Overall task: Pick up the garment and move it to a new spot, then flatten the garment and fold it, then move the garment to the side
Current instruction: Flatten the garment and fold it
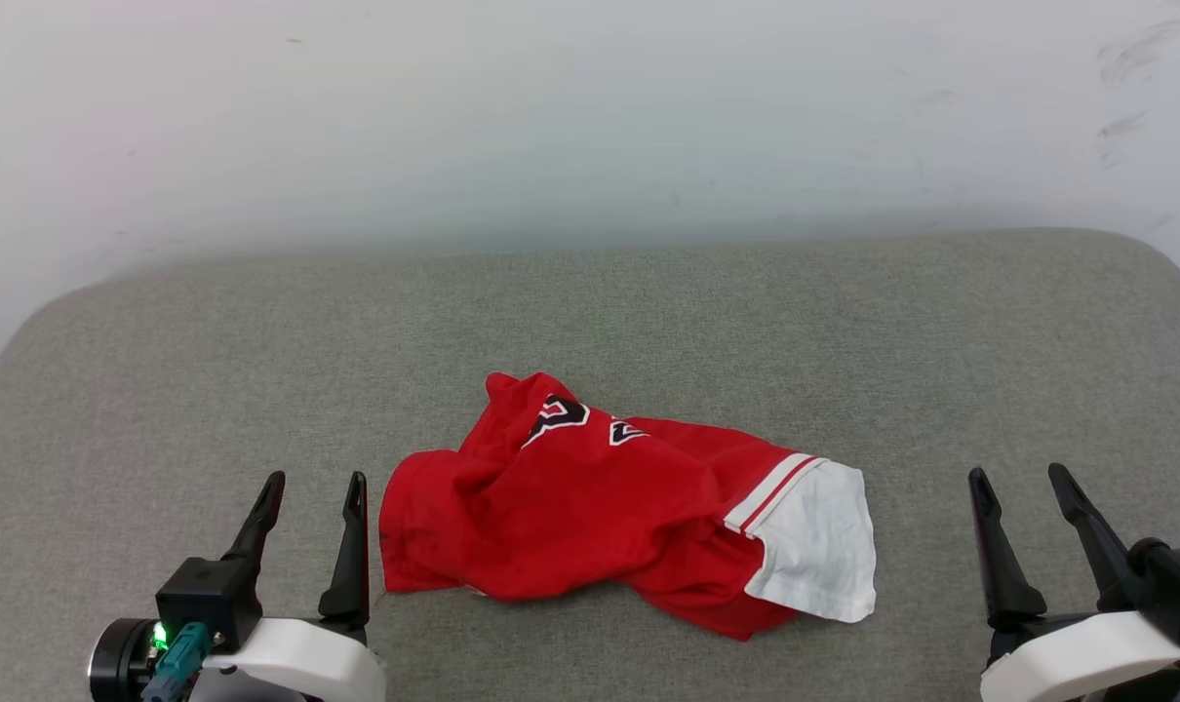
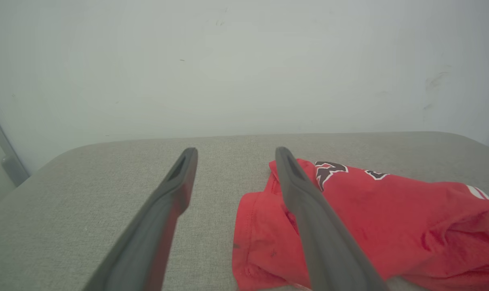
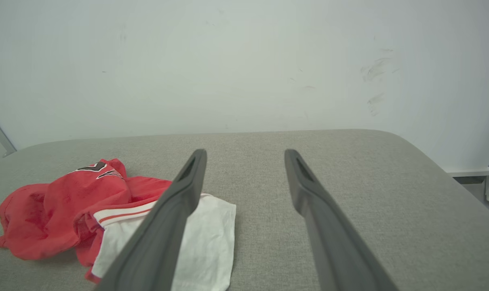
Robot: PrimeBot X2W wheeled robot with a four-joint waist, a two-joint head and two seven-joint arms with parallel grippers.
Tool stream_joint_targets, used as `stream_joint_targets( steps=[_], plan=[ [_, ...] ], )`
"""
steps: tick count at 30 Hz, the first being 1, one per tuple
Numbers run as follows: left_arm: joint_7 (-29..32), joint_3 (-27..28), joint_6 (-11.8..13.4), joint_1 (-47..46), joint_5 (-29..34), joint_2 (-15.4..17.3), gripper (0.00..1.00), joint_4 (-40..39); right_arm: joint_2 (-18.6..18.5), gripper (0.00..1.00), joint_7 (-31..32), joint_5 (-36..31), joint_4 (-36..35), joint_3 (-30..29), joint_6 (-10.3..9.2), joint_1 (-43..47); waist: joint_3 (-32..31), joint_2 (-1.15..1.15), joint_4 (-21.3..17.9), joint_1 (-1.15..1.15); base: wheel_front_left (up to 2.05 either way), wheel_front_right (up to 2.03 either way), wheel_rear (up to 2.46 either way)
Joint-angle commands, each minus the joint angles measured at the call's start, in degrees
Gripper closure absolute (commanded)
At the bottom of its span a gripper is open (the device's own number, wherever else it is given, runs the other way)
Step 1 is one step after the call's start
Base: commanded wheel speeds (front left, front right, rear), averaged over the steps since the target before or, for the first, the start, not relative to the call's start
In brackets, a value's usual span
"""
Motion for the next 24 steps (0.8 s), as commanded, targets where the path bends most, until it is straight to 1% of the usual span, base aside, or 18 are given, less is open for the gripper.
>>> stream_joint_targets(
  steps=[1,10,15,20,24],
  plan=[
    [0.0,0.1,0.2,0.6,-0.1,0.3,0.00,-0.3,0.1,0.00,0.0,0.0,-0.2,0.0,-0.04,0.4,0.0,0.00,0.0,0.00,0.00,0.00,0.00],
    [0.4,-0.4,0.3,-0.2,-0.1,0.4,0.00,-0.6,0.1,0.00,0.1,0.1,-0.2,-0.1,-0.04,0.3,0.2,0.00,0.4,0.00,0.00,0.00,0.00],
    [0.7,-0.5,0.6,-0.7,-0.1,0.6,0.00,-0.8,0.1,0.00,1.7,0.0,0.1,1.9,-0.04,0.5,0.4,0.00,0.5,0.00,0.00,0.00,0.00],
    [0.8,-0.6,0.7,-1.4,-0.1,0.5,0.00,-1.1,0.1,0.00,7.4,-0.6,0.7,7.9,-0.04,0.1,1.4,0.00,1.0,0.00,0.00,0.00,0.00],
    [0.2,-0.6,0.6,-2.0,-0.2,0.3,0.00,-1.0,-2.7,0.00,13.7,1.1,1.2,13.9,-0.04,-1.7,2.7,0.00,1.5,0.00,0.00,0.00,0.00]
  ],
)
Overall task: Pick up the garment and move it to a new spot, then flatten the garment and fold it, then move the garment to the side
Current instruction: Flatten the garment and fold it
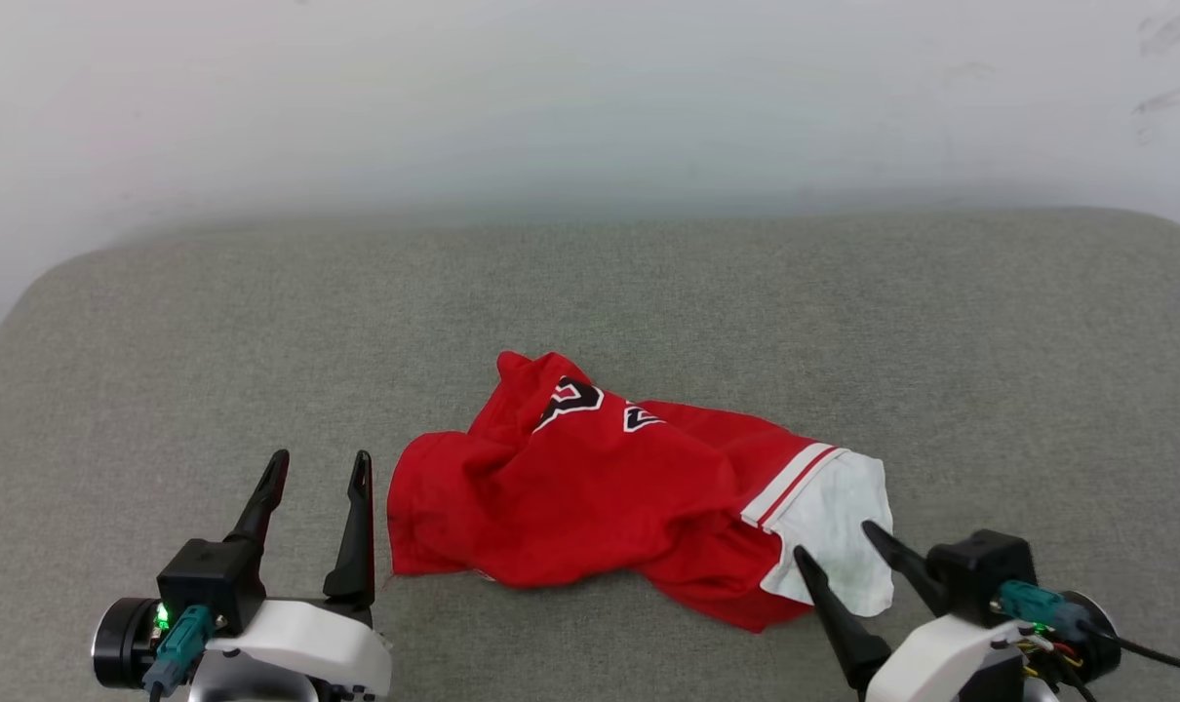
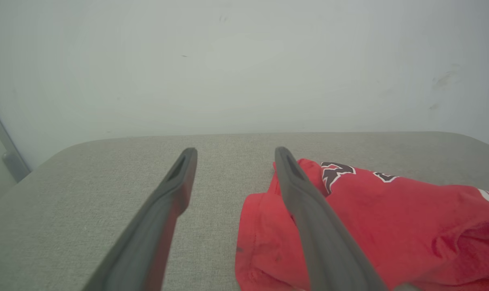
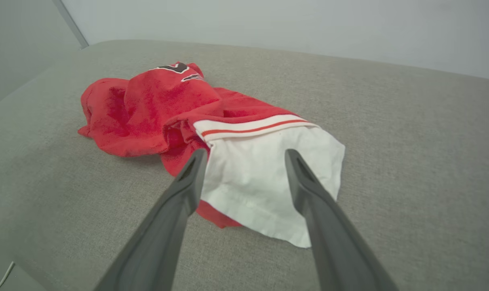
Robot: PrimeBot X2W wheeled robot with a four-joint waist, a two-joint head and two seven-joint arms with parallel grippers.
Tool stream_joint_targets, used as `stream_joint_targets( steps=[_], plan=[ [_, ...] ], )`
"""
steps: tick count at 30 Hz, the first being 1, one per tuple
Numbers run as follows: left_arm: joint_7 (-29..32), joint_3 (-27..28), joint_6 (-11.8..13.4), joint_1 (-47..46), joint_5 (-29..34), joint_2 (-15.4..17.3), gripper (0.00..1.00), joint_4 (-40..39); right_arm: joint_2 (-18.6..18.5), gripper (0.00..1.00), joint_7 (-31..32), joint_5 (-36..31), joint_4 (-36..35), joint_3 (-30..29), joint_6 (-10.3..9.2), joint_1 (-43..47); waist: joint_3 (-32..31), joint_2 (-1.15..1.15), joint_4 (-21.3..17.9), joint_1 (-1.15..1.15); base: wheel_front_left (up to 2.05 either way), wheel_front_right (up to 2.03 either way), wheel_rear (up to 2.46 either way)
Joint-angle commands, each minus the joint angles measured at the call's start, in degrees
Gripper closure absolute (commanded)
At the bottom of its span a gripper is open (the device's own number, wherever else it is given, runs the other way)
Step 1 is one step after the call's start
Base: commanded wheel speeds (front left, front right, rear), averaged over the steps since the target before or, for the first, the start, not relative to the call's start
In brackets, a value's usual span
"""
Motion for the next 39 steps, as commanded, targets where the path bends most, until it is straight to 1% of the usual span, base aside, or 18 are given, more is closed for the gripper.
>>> stream_joint_targets(
  steps=[1,4,7,12,14,15,16,17,18,23,27,28,30,32,39],
  plan=[
    [-0.4,-0.1,0.1,-0.7,0.0,0.0,0.00,0.1,-0.8,0.00,0.5,0.6,-0.1,0.7,-0.04,-1.0,0.5,0.00,0.3,0.00,0.00,0.00,0.00],
    [-0.7,0.0,-0.1,-1.6,0.0,-0.2,0.00,0.2,-3.7,0.00,4.1,1.8,0.0,4.1,-0.04,-3.0,1.7,0.00,0.8,0.00,0.00,0.00,0.00],
    [-1.1,0.0,-0.2,-2.3,0.1,-0.5,0.00,0.4,-5.7,0.00,7.0,2.6,0.9,6.5,-0.04,-5.3,2.9,0.00,1.3,0.00,0.00,0.00,0.00],
    [-1.7,0.0,-0.6,-3.6,-0.1,-1.1,0.00,0.9,-7.8,0.00,11.2,2.3,3.3,8.6,-0.04,-8.5,4.8,0.00,2.2,0.00,0.00,0.00,0.00],
    [-1.9,0.0,-0.7,-3.9,-0.1,-1.3,0.00,1.1,-8.1,0.00,12.1,2.5,4.1,8.9,-0.04,-9.4,5.3,0.00,2.4,0.00,0.00,0.00,0.00],
    [-2.0,0.0,-0.7,-3.9,-0.1,-1.4,0.00,1.3,-8.2,0.21,12.4,2.7,4.4,8.9,-0.04,-9.9,5.5,0.00,2.5,0.00,0.00,0.00,0.00],
    [-2.1,0.1,-0.8,-4.1,-0.2,-1.5,0.00,1.4,-8.3,0.64,12.5,2.6,4.5,8.8,-0.04,-10.5,5.8,0.00,2.5,0.00,0.00,0.00,0.00],
    [-2.1,0.1,-0.7,-4.3,-0.2,-1.5,0.00,1.5,-8.4,0.96,12.5,2.5,4.4,8.7,-0.04,-11.1,6.0,0.00,2.5,0.00,0.00,0.00,0.00],
    [-2.3,0.2,-0.7,-4.4,-0.2,-1.5,0.00,1.6,-8.7,1.00,12.6,2.5,4.3,8.5,-0.04,-11.7,6.2,0.00,2.4,0.00,0.00,0.00,0.00],
    [-2.6,0.5,-0.9,-4.8,-0.2,-1.7,0.00,2.0,-9.7,1.00,12.3,2.2,3.2,6.1,-0.05,-15.3,6.5,0.00,1.8,0.00,0.00,0.00,0.00],
    [-2.8,0.5,-1.1,-5.1,-0.1,-1.9,0.00,2.2,-9.5,1.00,12.3,3.0,4.4,1.0,-0.05,-18.0,6.7,0.00,1.1,0.00,0.00,0.00,0.00],
    [-2.9,0.5,-1.2,-5.2,-0.2,-1.9,0.00,2.2,-10.0,1.00,12.4,2.7,5.0,-0.5,-0.06,-18.6,6.8,0.00,0.9,0.00,0.00,0.00,0.00],
    [-3.0,0.5,-1.3,-5.5,0.0,-2.1,0.00,2.2,-9.0,1.00,12.8,3.4,6.2,-4.2,-0.05,-19.0,7.2,0.00,0.6,0.00,0.00,0.00,0.00],
    [-3.0,0.3,-1.5,-5.8,0.0,-2.1,0.00,2.1,-9.0,1.00,13.3,3.1,7.7,-8.7,-0.07,-19.3,7.7,0.00,0.5,0.00,0.00,0.00,0.00],
    [-3.1,0.2,-1.9,-6.7,0.1,-2.2,0.00,2.3,-6.5,1.00,14.2,4.7,15.8,-24.1,-0.06,-16.5,9.7,0.00,0.4,0.00,0.00,0.00,0.00]
  ],
)
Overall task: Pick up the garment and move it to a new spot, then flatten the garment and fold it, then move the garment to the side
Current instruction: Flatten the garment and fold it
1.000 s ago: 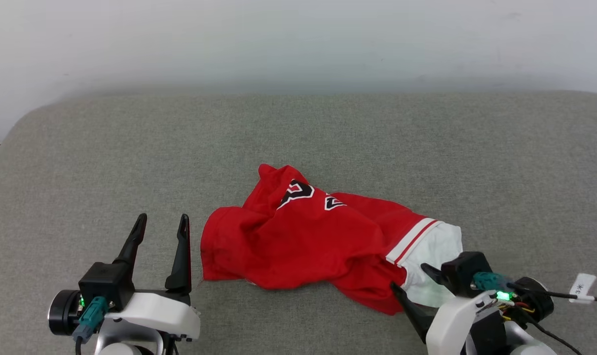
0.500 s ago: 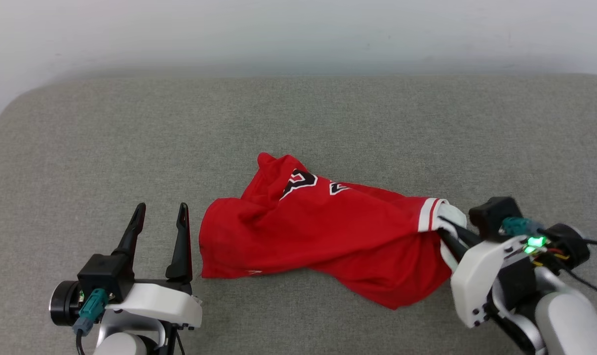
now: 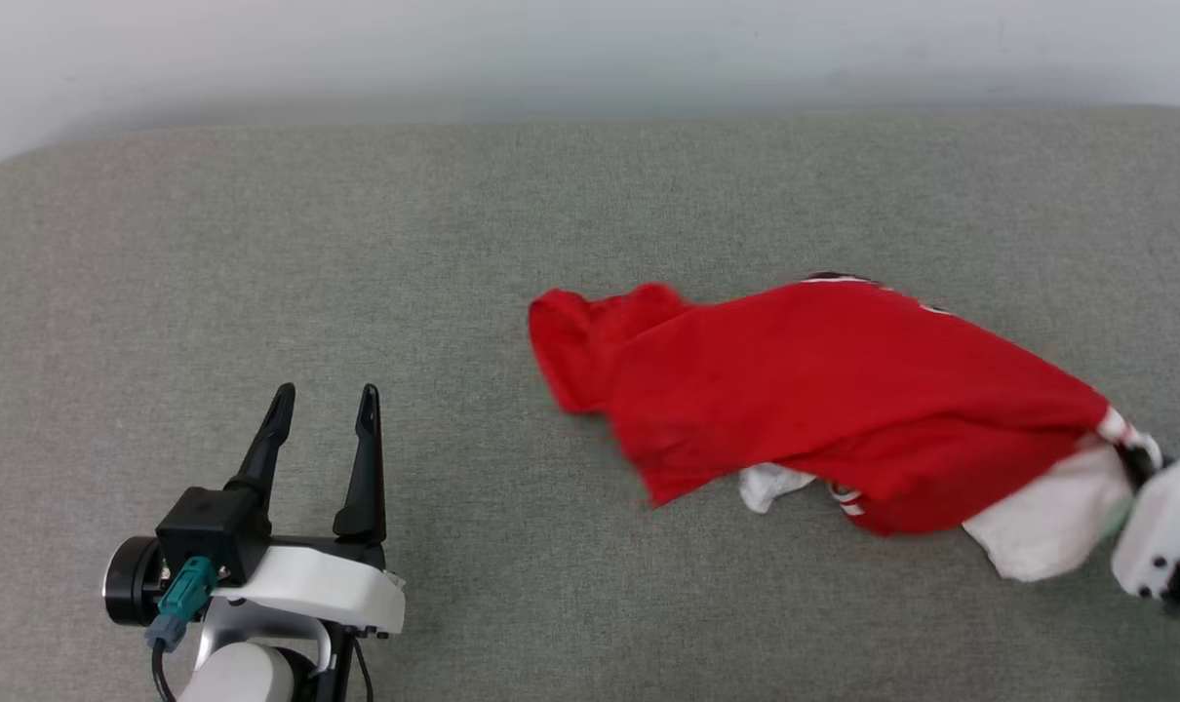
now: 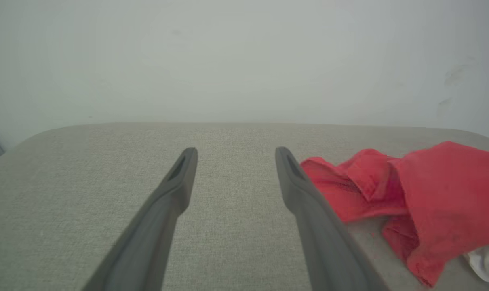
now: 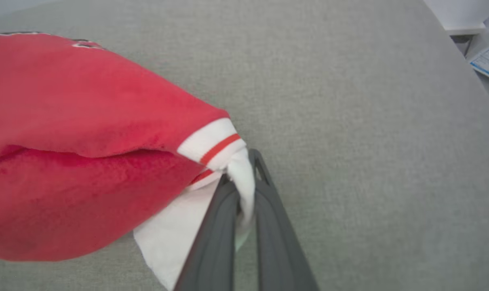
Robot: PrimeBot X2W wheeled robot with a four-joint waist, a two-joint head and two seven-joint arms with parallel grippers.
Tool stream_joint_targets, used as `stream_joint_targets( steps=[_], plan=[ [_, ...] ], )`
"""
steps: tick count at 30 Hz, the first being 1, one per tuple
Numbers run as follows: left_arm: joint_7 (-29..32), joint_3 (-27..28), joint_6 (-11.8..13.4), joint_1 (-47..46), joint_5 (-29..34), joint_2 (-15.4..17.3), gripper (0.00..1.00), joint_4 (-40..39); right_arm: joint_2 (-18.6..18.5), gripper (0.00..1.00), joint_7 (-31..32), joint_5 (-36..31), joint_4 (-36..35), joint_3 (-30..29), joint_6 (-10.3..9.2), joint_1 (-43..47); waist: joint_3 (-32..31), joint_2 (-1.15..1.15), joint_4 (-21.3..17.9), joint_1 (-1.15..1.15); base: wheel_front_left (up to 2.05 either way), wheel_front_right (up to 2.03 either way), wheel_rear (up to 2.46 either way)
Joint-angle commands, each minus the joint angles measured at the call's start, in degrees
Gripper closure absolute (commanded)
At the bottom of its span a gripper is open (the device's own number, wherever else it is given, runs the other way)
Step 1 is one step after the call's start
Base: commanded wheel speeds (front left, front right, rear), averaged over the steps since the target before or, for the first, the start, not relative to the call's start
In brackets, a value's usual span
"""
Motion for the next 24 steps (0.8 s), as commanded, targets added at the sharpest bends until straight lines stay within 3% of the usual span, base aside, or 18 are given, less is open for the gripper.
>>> stream_joint_targets(
  steps=[1,6,10,11,12,13,21,24],
  plan=[
    [-0.3,0.1,-0.2,-0.9,0.1,-0.1,0.00,0.1,1.2,1.00,0.1,0.4,2.7,-3.5,-0.08,1.8,0.7,0.00,0.0,-0.01,0.00,0.00,0.00],
    [-0.3,0.2,-0.4,-1.2,0.2,-0.1,0.00,0.5,4.5,1.00,-0.1,-0.5,7.9,-10.8,-0.09,4.9,1.3,0.00,-0.3,-0.01,0.00,0.00,0.00],
    [-0.4,0.4,-0.4,-1.6,0.2,0.1,0.00,0.7,6.8,1.00,-1.5,-1.2,10.4,-12.4,-0.09,6.1,1.6,0.00,-0.5,-0.01,0.00,0.00,0.00],
    [-0.4,0.4,-0.4,-1.7,0.2,0.1,0.00,0.7,7.2,0.66,-2.8,-1.1,10.3,-12.5,-0.09,6.0,1.5,0.00,-0.6,-0.01,0.00,0.00,0.00],
    [-0.4,0.5,-0.3,-1.7,0.2,0.2,0.00,0.8,7.4,0.04,-4.1,-1.4,10.1,-12.3,-0.09,5.8,1.4,0.00,-0.8,-0.01,0.00,0.00,0.00],
    [-0.4,0.5,-0.3,-1.6,0.2,0.2,0.00,0.9,7.5,0.00,-5.6,-2.0,9.6,-12.1,-0.08,5.7,1.2,0.00,-0.9,-0.01,0.00,0.00,0.00],
    [-0.4,-0.1,-0.1,0.3,-0.3,-0.2,0.00,1.9,9.7,0.00,-20.7,-5.3,2.2,-9.2,-0.08,7.5,-2.4,0.00,-1.1,-0.01,0.00,0.00,0.00],
    [-0.4,-0.3,0.0,0.8,-0.4,-0.3,0.00,1.9,10.0,0.00,-23.2,-5.5,0.2,-7.7,-0.07,8.6,-3.4,0.00,-1.1,-0.01,0.00,0.00,0.00]
  ],
)
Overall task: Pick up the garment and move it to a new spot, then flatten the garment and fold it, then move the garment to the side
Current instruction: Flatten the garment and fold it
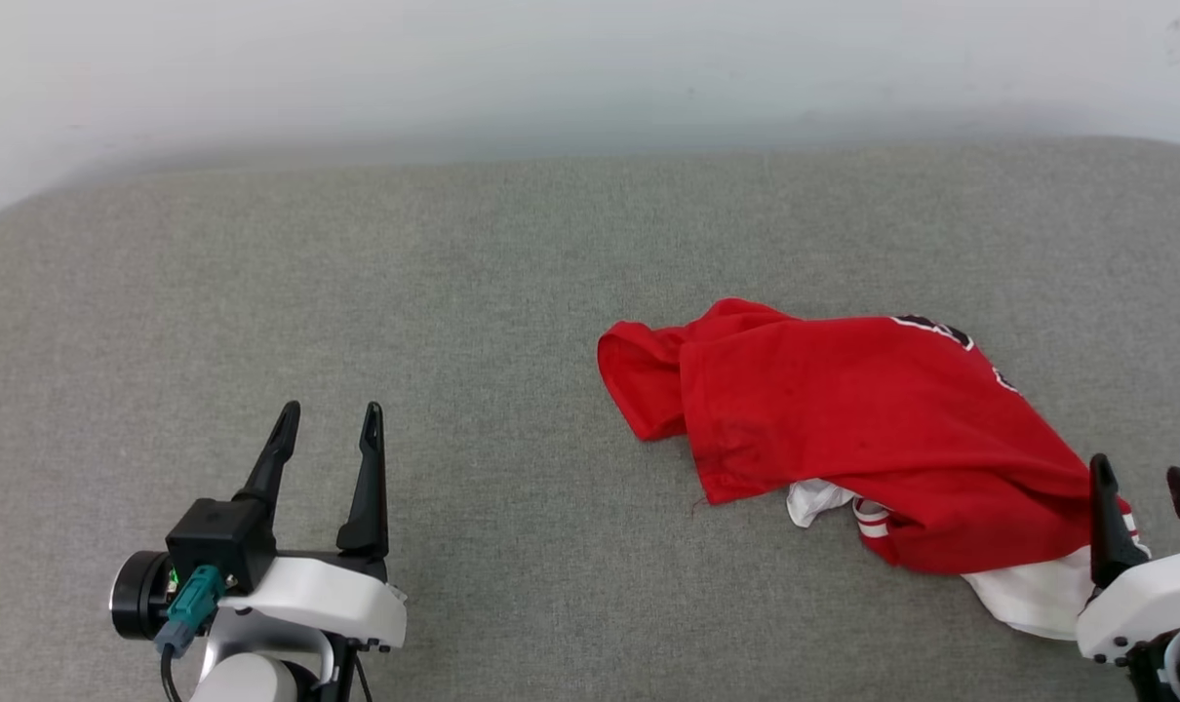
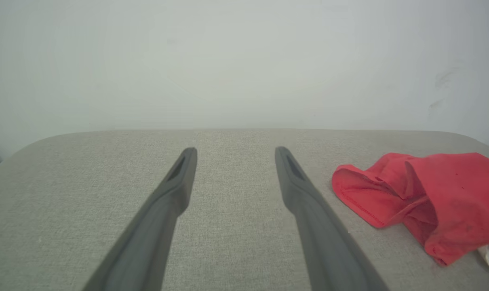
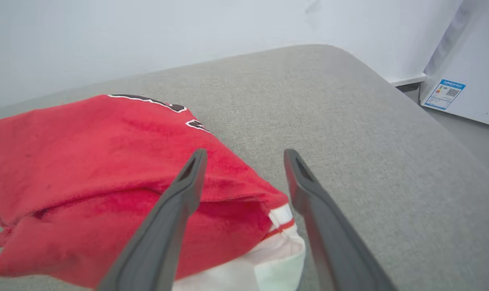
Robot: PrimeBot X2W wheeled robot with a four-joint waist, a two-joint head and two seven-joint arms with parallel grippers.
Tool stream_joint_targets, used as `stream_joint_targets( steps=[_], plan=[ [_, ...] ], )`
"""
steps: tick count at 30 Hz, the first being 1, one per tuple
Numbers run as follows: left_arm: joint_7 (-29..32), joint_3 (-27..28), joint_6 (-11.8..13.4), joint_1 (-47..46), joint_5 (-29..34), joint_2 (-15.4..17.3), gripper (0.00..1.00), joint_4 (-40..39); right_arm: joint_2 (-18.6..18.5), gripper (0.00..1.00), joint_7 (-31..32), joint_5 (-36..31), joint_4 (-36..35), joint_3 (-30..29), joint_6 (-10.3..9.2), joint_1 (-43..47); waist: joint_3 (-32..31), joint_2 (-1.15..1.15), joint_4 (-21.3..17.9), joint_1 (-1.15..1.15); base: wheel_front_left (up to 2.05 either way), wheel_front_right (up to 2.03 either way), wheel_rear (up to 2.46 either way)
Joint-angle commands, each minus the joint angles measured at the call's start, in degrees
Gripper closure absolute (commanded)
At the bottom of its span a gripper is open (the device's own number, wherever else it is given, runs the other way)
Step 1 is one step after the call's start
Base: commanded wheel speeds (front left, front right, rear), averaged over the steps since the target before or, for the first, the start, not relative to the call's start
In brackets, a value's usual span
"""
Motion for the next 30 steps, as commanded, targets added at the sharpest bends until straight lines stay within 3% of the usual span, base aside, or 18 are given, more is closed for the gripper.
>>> stream_joint_targets(
  steps=[1,6,10,22,30],
  plan=[
    [-0.1,-0.1,0.1,0.7,-0.3,-0.1,0.00,0.0,0.3,0.00,-1.4,-0.2,-1.2,1.0,-0.04,1.2,-1.1,0.00,0.0,0.00,0.00,0.00,0.00],
    [0.1,-0.4,0.5,1.7,-0.5,-0.3,0.00,-0.1,0.5,0.00,-2.8,-1.3,-5.2,7.2,-0.04,4.2,-2.9,0.00,0.0,0.00,0.00,0.00,0.00],
    [0.3,-0.7,0.7,2.2,-0.7,-0.4,0.00,-0.2,0.2,0.00,0.3,-1.4,-6.5,13.6,-0.04,5.0,-3.7,0.00,0.1,0.00,0.00,0.00,0.00],
    [0.1,-1.3,-0.3,-0.7,-0.7,-1.0,0.00,-0.2,-13.1,0.00,21.5,8.5,-6.5,38.2,-0.05,-7.8,0.1,0.00,3.2,0.00,0.00,0.00,0.00],
    [-0.2,-1.1,-1.3,-2.7,-0.4,-2.5,0.00,0.5,-17.5,0.00,27.5,13.7,-0.3,52.1,-0.05,-19.2,4.1,0.00,6.2,0.00,0.00,0.00,0.00]
  ],
)
